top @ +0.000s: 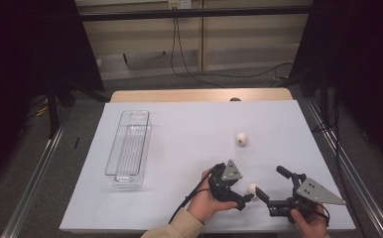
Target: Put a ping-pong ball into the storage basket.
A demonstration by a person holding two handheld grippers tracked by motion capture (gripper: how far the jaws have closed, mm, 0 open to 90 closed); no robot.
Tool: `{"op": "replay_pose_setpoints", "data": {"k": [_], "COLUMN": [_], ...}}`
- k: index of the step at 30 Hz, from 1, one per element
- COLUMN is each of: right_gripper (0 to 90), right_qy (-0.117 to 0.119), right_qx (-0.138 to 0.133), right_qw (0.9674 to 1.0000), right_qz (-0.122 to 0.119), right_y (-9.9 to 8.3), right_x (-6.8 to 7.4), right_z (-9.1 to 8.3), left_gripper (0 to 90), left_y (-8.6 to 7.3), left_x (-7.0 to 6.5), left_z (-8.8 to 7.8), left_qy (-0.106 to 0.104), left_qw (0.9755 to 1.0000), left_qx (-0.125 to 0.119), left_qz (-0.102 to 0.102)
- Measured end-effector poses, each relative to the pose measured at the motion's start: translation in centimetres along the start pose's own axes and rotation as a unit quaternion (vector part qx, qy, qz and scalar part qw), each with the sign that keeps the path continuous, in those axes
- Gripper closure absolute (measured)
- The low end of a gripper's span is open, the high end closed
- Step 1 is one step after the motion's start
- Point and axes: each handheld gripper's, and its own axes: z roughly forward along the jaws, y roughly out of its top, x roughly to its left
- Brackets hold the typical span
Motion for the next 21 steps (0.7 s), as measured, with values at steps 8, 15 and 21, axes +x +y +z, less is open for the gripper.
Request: {"op": "replay_pose_setpoints", "data": {"k": [8, 15, 21], "right_gripper": [0.0, 0.0, 0.0], "right_qy": [0.000, 0.000, 0.000], "right_qx": [-0.001, -0.001, -0.001], "right_qw": [1.0000, 1.0000, 1.0000], "right_qz": [0.003, 0.003, 0.004], "right_y": [0.0, 0.0, 0.0], "right_x": [0.0, 0.0, 0.0], "right_z": [-0.1, 0.0, 0.0], "left_gripper": [14.3, 18.2, 26.3], "left_y": [0.3, 0.5, 0.5], "left_x": [0.0, -0.1, -0.1], "left_z": [0.6, 1.1, 1.5], "left_qy": [-0.014, -0.028, -0.044], "left_qw": [0.9999, 0.9996, 0.9990], "left_qx": [0.003, 0.005, 0.011], "left_qz": [0.003, 0.005, 0.003]}}
